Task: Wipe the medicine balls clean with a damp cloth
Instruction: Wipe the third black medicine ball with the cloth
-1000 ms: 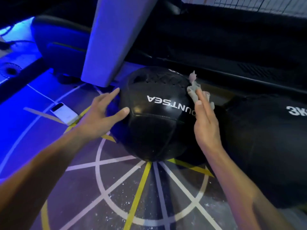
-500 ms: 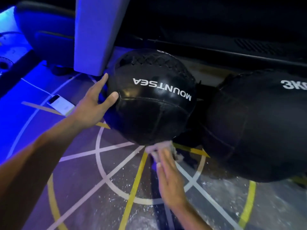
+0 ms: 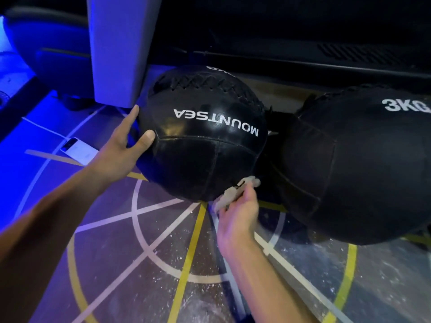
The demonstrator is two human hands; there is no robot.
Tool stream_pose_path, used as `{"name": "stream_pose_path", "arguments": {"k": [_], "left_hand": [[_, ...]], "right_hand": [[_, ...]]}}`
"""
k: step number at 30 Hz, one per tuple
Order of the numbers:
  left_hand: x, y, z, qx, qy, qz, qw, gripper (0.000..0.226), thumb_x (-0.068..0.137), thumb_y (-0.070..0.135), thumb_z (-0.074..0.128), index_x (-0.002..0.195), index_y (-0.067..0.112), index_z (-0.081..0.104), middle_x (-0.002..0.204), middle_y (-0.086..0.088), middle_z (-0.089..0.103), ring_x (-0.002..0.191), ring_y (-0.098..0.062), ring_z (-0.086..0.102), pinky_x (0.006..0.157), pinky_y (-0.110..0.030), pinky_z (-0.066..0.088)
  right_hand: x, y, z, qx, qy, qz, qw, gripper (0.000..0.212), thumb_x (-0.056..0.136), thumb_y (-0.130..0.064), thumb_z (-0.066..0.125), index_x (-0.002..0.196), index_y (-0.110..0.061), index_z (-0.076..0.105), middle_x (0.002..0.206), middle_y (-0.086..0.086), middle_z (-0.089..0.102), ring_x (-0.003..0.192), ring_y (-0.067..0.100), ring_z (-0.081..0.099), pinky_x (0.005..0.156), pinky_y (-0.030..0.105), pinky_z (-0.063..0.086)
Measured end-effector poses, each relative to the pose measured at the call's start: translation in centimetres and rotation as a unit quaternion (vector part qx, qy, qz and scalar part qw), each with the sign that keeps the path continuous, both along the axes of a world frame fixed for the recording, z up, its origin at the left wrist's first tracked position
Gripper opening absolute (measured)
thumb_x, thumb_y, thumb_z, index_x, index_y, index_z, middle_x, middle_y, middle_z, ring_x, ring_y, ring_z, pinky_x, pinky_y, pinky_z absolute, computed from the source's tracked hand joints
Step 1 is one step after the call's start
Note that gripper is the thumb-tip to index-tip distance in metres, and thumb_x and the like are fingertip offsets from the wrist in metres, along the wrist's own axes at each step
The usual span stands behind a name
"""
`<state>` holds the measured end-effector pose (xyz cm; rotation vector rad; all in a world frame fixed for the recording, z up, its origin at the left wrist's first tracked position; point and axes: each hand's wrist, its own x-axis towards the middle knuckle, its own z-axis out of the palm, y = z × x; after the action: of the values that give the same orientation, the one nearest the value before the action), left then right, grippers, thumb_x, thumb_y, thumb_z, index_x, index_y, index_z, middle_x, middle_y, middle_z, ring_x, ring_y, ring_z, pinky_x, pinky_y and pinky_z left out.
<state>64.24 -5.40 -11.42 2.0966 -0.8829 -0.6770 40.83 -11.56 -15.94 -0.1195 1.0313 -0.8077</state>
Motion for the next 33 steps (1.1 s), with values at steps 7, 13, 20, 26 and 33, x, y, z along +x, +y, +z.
{"name": "stream_pose_path", "arguments": {"k": [7,13,20,26,33], "left_hand": [[-0.9,-0.3,-0.2,-0.027,0.006,0.018,0.999,0.078,0.091,0.063,0.052,0.158,0.055,0.014,0.166,0.017,0.026,0.150,-0.011,0.028,0.117,-0.031,0.027],[-0.4,0.1,-0.2,-0.026,0.047,0.015,0.998,0.056,0.084,0.077,0.056,0.124,0.087,0.019,0.163,0.022,0.029,0.149,-0.012,0.033,0.121,-0.050,0.034],[-1.8,-0.6,-0.5,-0.056,0.040,0.033,0.997,0.075,0.093,0.056,0.054,0.158,0.055,0.016,0.152,0.027,0.031,0.140,-0.002,0.034,0.114,-0.030,0.033],[-1.2,-0.3,-0.4,-0.043,0.037,0.035,0.998,0.072,0.087,0.068,0.054,0.147,0.071,0.015,0.165,0.017,0.029,0.151,-0.011,0.029,0.123,-0.042,0.030],[-1.0,-0.5,-0.6,-0.056,0.047,0.037,0.997,0.073,0.090,0.059,0.055,0.153,0.061,0.019,0.162,0.018,0.033,0.146,-0.007,0.035,0.103,-0.017,0.044]], "right_hand": [[0.8,-1.5,-1.2,0.107,-0.036,-0.037,0.993,0.037,0.106,-0.045,0.045,0.119,-0.018,0.065,0.112,0.004,0.072,0.103,0.017,0.066,0.097,0.033,0.049],[1.0,1.4,-0.1,-0.108,0.080,0.076,0.988,0.066,0.091,-0.070,0.047,0.151,-0.044,0.042,0.147,-0.016,0.047,0.137,0.007,0.042,0.120,0.039,0.030],[2.4,-3.0,-0.9,0.053,0.077,-0.004,0.996,0.066,0.080,-0.077,0.054,0.127,-0.031,0.066,0.081,-0.005,0.068,0.073,0.016,0.061,0.067,0.031,0.054],[2.6,-0.4,1.9,-0.263,0.194,0.125,0.937,0.059,0.085,-0.087,0.025,0.140,-0.066,0.026,0.147,-0.022,0.036,0.133,0.004,0.035,0.117,0.032,0.026],[1.5,-3.6,-0.5,-0.571,0.376,0.144,0.715,0.063,0.108,-0.049,0.016,0.163,-0.022,0.003,0.171,-0.010,-0.007,0.156,0.006,-0.011,0.129,0.038,-0.001]]}}
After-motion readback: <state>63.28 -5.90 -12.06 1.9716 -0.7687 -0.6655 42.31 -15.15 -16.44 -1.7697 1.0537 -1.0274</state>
